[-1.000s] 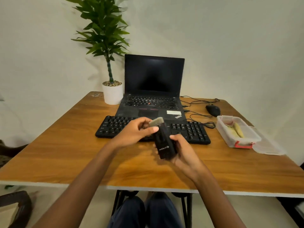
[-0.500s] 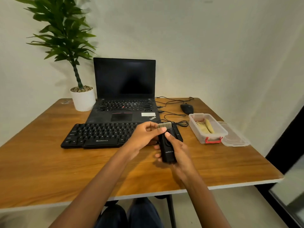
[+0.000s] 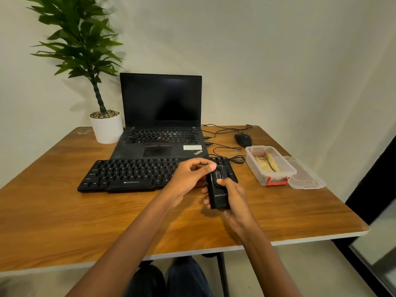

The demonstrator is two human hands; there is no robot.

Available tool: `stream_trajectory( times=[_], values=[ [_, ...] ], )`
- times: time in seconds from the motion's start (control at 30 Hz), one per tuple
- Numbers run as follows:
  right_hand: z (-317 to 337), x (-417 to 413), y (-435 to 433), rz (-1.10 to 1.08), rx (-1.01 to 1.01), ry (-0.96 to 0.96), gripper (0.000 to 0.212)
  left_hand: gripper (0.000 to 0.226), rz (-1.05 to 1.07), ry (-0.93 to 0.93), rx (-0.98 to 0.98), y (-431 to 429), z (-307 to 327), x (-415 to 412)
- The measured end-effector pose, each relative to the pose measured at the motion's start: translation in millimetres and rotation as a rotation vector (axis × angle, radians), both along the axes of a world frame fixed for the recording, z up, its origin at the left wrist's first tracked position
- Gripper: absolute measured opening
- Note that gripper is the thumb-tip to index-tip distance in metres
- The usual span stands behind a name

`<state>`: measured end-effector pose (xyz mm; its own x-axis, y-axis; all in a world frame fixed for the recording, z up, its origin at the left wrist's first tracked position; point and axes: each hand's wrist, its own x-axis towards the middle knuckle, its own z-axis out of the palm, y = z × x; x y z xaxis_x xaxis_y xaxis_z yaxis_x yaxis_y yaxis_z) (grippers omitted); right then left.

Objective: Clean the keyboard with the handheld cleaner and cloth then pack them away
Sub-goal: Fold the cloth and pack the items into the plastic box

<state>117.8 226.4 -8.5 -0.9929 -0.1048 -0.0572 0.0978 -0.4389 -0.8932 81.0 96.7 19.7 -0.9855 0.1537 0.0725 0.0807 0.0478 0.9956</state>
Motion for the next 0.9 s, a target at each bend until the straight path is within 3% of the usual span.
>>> stream_trajectory(
  times=[0.13,0.3,0.4,0.5,0.6,0.77,0.9],
  values=[
    [-1.3,-0.2,1.9,-0.005,0.086,-0.019,0.033,0.01,0.004,0.0,0.013,3.9,-1.5,-3.0],
    [11.4,-15.8,20.8,-0.376,0.893,0.244,0.069,0.013,0.075,-0.005,0.003,33.3,4.8,-16.0],
    [16.8,-33.3,44.7,-0.472,1.137,0.3,0.07,0.011,0.086,0.028,-0.035,67.0,10.7,-33.4],
    [32.1,-54.0,76.2,-0.581,1.217,0.289,0.062,0.022,0.047,0.047,-0.02,100.2,19.5,-56.1],
    [47.6,-85.6,108.9,-0.605,1.337,0.173,0.055,0.035,-0.019,0.138,-0.274,128.2,20.0,-80.9],
    [35.7,-134.3,135.5,-0.368,1.677,-0.075,0.051,0.034,-0.08,0.158,-0.819,148.9,-5.1,-100.9],
    [18.0,-144.3,136.5,-0.32,1.856,-0.043,0.049,0.027,-0.115,0.187,-0.852,150.9,-17.9,-102.6]
  ],
)
